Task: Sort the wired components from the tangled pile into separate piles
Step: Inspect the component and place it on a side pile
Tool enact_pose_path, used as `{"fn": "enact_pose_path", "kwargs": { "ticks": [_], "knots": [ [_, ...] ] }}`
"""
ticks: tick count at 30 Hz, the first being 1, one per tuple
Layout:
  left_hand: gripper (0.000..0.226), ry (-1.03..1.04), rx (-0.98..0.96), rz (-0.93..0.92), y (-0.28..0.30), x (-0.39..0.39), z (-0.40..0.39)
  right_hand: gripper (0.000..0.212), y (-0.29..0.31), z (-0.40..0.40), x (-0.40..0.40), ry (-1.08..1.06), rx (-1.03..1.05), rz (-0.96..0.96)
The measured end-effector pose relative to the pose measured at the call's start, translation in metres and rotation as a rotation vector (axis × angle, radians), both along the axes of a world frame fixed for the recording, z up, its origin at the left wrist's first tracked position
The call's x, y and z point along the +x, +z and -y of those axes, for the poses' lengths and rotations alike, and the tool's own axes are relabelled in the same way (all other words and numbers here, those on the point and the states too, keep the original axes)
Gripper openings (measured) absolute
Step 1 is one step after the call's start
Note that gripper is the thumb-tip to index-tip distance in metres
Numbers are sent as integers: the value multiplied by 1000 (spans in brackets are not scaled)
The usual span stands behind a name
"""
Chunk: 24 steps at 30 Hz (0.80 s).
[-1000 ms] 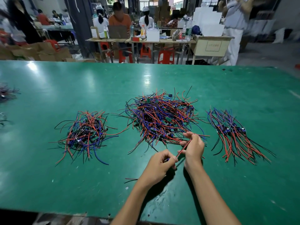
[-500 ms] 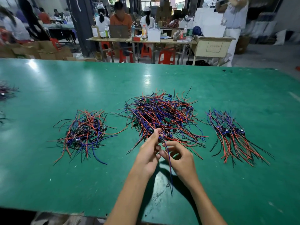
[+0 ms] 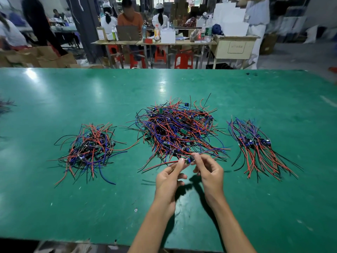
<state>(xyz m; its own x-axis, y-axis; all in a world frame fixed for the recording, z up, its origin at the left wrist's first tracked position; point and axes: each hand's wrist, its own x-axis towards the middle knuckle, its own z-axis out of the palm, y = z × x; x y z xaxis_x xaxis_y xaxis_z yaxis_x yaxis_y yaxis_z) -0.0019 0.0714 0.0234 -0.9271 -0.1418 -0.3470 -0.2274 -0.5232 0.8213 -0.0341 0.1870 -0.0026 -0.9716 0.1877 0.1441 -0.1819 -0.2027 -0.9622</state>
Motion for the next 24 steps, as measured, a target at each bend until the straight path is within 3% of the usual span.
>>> {"fn": "enact_pose_path", "kwargs": {
  "ticks": [4,7,10,12,17,20,22,24],
  "knots": [
    [11,-43,-240,-165,-5,8,5,19,3,-4,0,56,-98,71],
    [22,-197,-468,-384,-11,12,22,15,6,-13,0,127,-299,156],
    [19,-133,-639,-397,-14,9,39,13,6,-21,1,148,-431,201],
    [16,-100,-558,-323,-9,6,46,11,5,-23,1,158,-411,212],
    [32,-477,-421,-206,12,-4,30,18,0,-14,1,201,-75,109],
    [27,-447,-304,-181,11,-7,18,18,-4,-6,4,91,159,8],
    [23,-415,-257,-155,5,-6,16,7,-3,-2,4,10,238,26],
    [22,-403,-237,-130,3,-6,15,10,-3,-1,4,5,262,37]
  ]
}}
